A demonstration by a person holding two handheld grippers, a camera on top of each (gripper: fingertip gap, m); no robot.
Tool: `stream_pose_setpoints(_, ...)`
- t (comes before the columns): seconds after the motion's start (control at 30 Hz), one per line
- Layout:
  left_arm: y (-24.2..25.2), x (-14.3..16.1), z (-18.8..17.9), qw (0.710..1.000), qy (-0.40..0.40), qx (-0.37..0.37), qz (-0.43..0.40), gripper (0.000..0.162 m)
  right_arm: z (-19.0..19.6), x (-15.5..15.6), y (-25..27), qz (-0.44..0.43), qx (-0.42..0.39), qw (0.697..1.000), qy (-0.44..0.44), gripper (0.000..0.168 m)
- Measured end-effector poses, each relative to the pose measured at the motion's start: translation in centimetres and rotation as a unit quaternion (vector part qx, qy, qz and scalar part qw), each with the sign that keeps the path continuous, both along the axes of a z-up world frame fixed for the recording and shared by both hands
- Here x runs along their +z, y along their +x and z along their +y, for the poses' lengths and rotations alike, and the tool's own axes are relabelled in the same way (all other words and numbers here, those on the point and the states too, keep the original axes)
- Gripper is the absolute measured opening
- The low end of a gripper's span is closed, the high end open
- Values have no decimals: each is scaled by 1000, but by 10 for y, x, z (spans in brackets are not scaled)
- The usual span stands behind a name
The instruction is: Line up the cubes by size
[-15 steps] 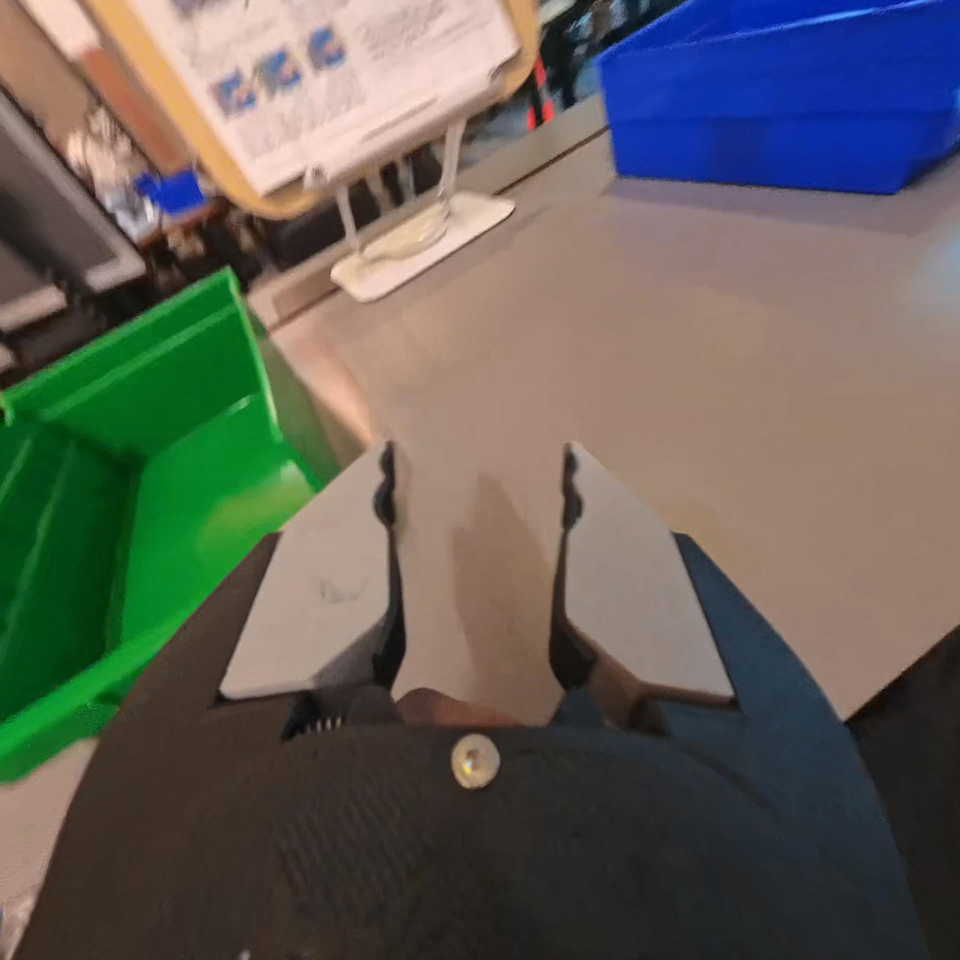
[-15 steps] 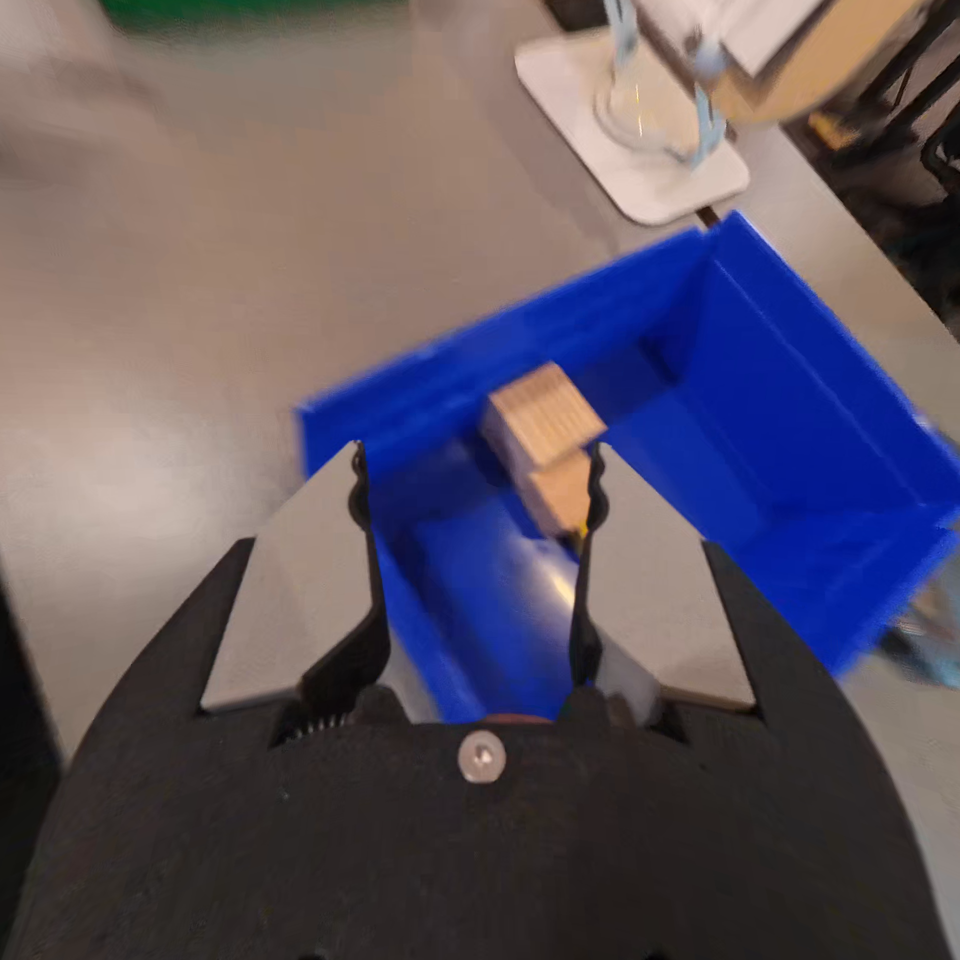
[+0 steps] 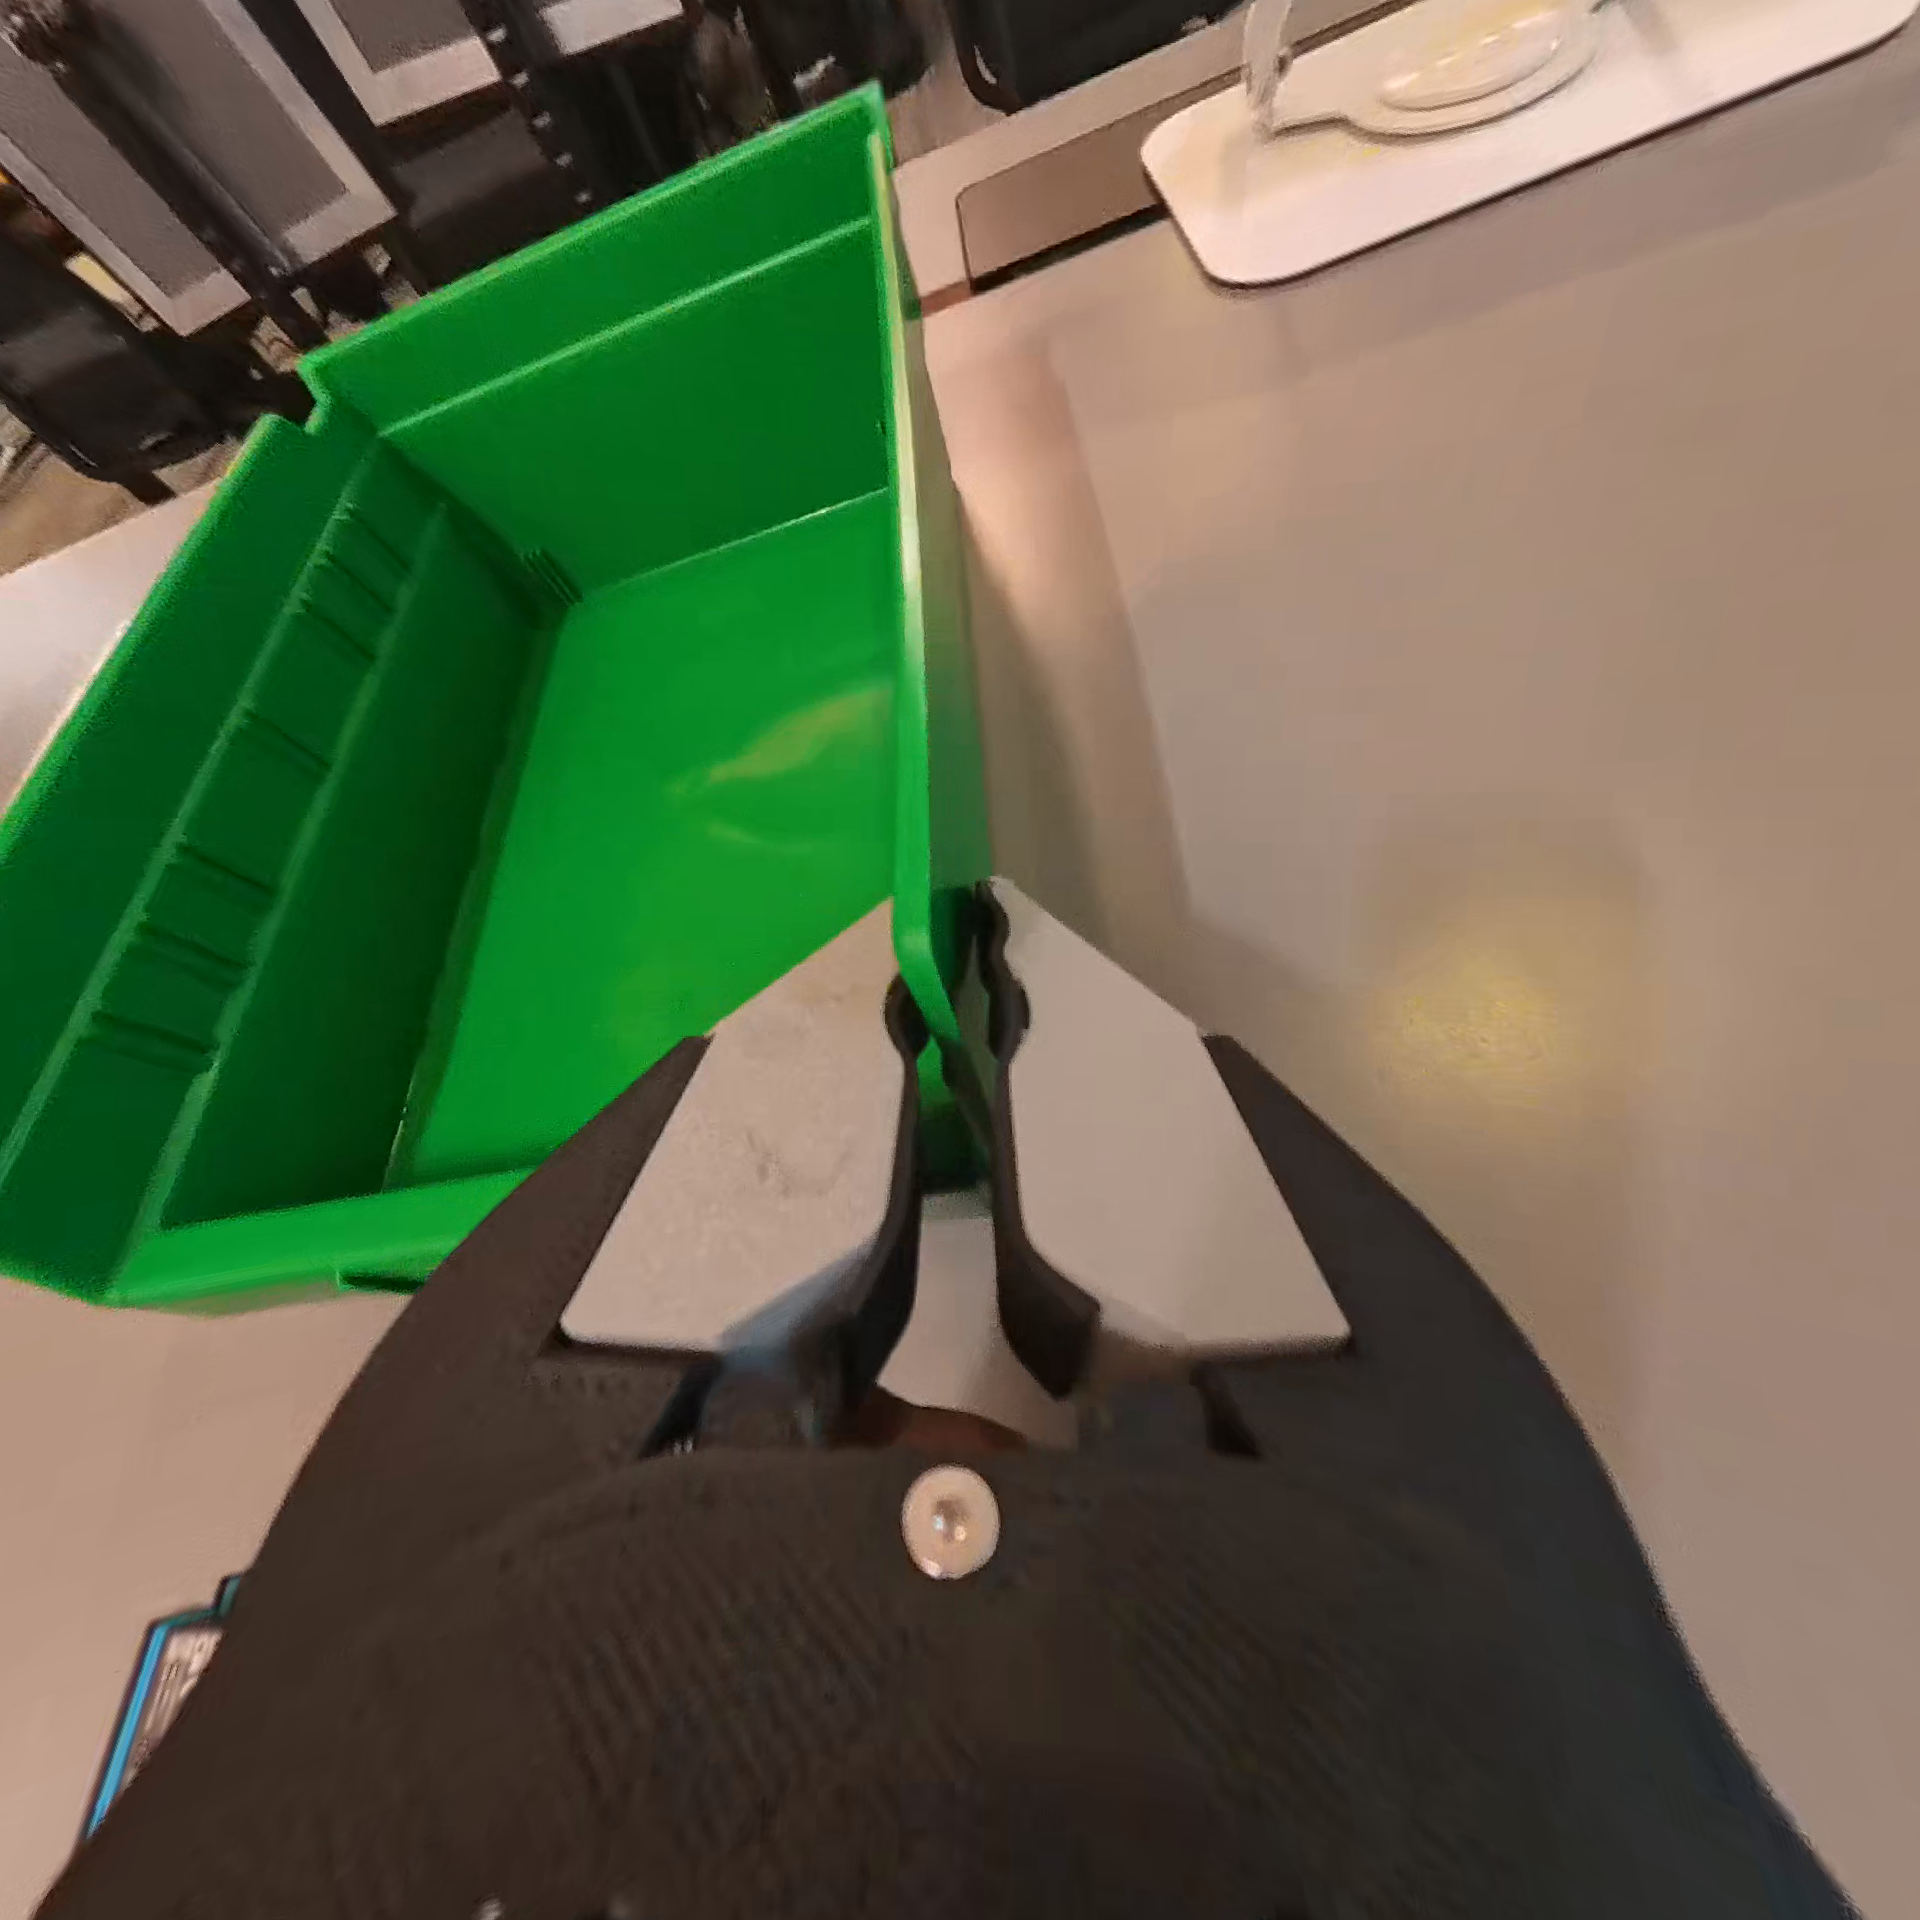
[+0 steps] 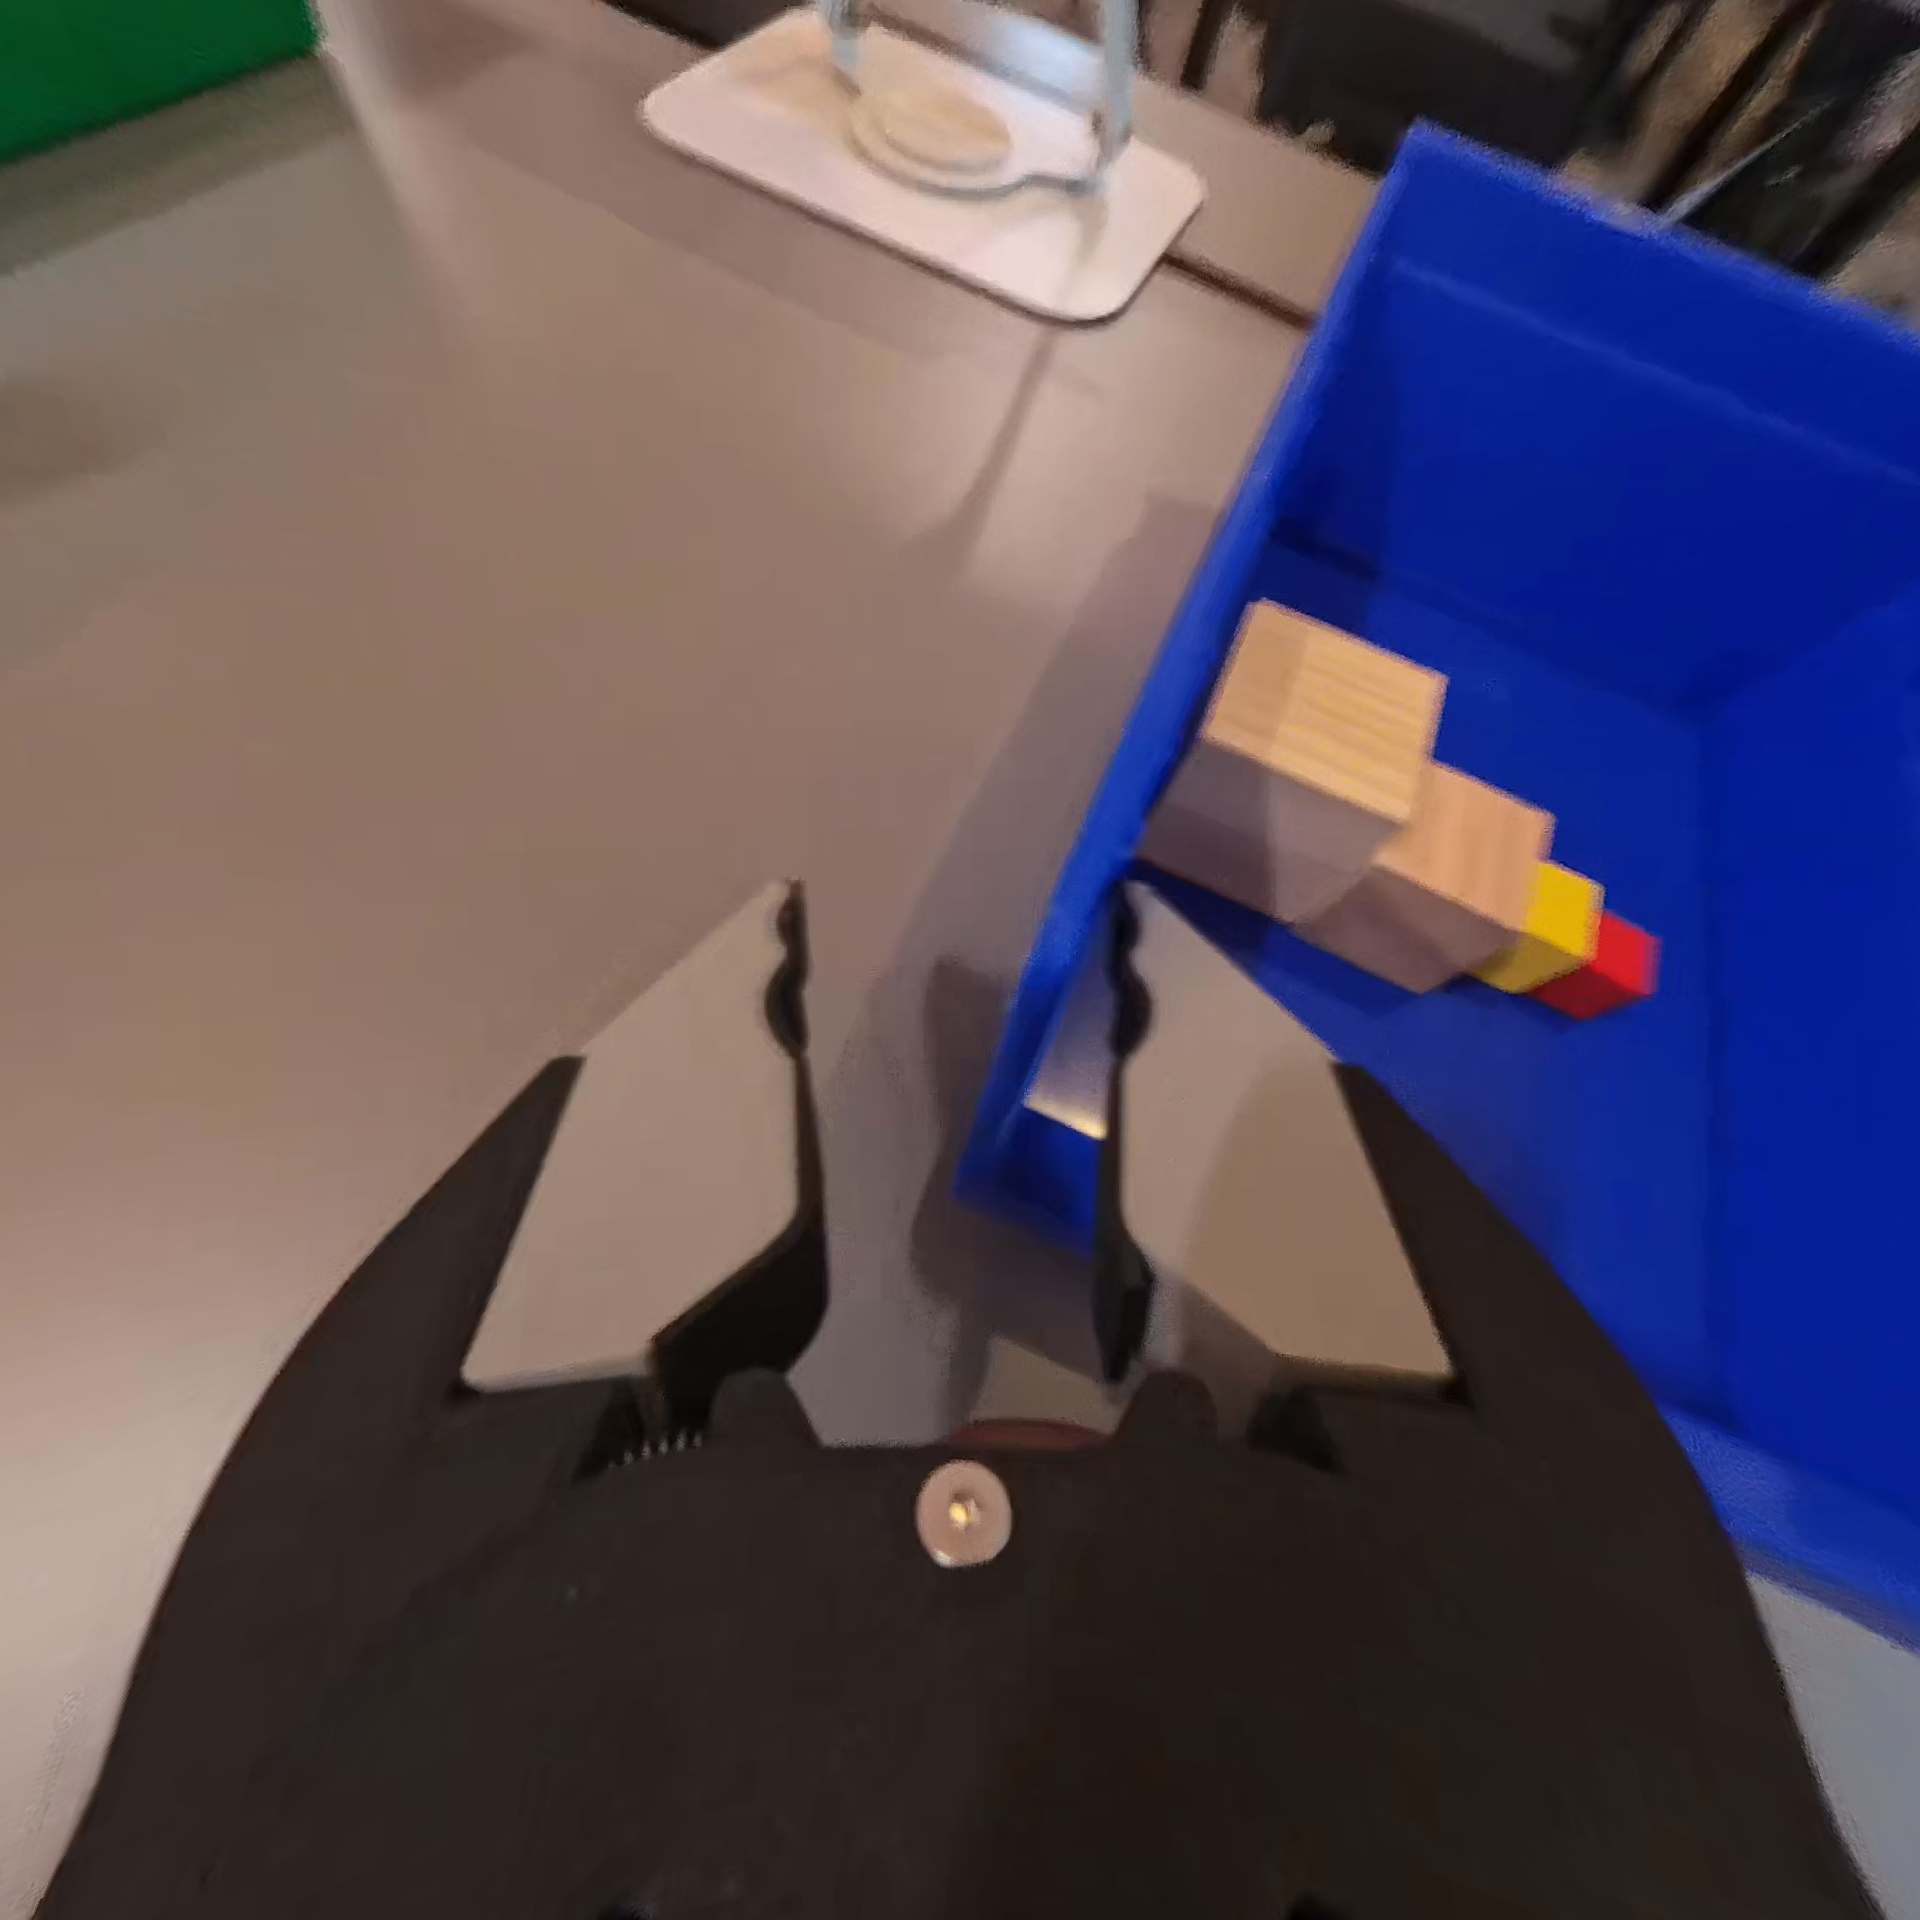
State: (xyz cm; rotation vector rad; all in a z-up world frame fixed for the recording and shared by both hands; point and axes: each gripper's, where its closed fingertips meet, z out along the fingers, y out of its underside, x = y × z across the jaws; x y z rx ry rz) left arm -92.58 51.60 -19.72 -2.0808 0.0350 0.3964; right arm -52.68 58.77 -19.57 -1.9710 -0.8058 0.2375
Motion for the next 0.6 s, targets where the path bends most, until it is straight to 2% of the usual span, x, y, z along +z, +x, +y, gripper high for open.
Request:
stream_pose_setpoints(0.03, 0, 0, 2, 1000, -5, -4, -8, 3, 6, 3, 7, -5, -27, 999, 16, 32)
stream_pose_setpoints(0.07, 0, 2, 2, 1000, -6, -7, -15, 2, 9, 5, 11, -2, -37, 999, 22, 16)
stream_pose_setpoints(0.2, 1, 26, -12, 999, 35, -10, -29, 1, 2, 5, 29, 26, -78, 996, 25, 6)
stream_pose_setpoints(0.33, 4, 70, -39, 991, 113, -18, -66, 2, -29, 8, 22, 37, -60, 997, 27, 2)
stream_pose_setpoints(0.5, 19, 134, -81, 977, 193, -50, -78, 3, -75, 7, -41, 87, -17, 996, 13, 8)
stream_pose_setpoints(0.6, 25, 169, -106, 967, 229, -67, -92, 4, -90, 9, -92, 83, -19, 996, 20, 7)
